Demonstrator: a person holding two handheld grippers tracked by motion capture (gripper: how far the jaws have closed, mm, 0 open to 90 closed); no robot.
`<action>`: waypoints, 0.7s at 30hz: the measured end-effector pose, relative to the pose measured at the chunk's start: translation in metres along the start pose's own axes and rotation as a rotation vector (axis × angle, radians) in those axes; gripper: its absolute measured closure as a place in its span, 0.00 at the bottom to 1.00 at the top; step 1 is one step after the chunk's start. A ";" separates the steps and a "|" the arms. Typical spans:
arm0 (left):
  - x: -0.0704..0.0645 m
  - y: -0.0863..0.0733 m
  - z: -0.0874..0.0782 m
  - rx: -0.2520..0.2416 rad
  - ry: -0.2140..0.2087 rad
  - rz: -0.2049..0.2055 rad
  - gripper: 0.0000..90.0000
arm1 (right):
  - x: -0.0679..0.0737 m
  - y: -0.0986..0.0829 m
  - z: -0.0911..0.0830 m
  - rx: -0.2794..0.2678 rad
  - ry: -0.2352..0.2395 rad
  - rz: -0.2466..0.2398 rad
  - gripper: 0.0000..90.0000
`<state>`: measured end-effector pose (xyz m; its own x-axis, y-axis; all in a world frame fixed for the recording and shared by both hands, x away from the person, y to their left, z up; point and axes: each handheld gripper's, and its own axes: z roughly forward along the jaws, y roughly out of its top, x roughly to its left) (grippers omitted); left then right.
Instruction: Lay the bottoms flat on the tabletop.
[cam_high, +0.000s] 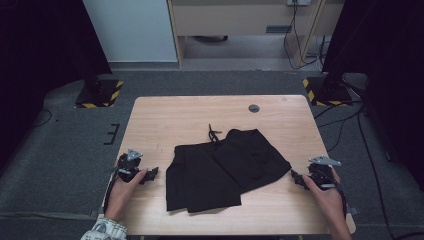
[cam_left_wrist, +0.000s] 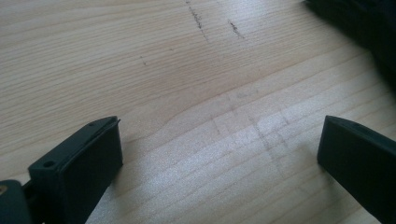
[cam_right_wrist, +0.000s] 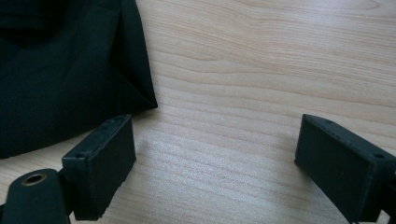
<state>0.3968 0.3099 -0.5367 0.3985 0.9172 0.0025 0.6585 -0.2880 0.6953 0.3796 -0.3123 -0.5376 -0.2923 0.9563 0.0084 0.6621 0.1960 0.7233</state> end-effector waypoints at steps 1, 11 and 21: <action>0.000 0.000 0.000 0.001 0.000 0.001 0.00 | 0.000 0.000 0.000 0.000 0.000 0.000 0.13; -0.008 0.007 -0.004 -0.016 0.026 0.017 0.09 | 0.024 0.020 -0.015 -0.163 0.111 -0.038 0.50; -0.018 0.014 -0.009 -0.063 0.032 0.032 0.23 | 0.101 0.036 0.015 -0.086 0.251 -0.218 0.62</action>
<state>0.3933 0.2922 -0.5204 0.3972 0.9165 0.0483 0.6037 -0.3005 0.7384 0.3842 -0.2054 -0.5206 -0.5884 0.8085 0.0092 0.5078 0.3606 0.7823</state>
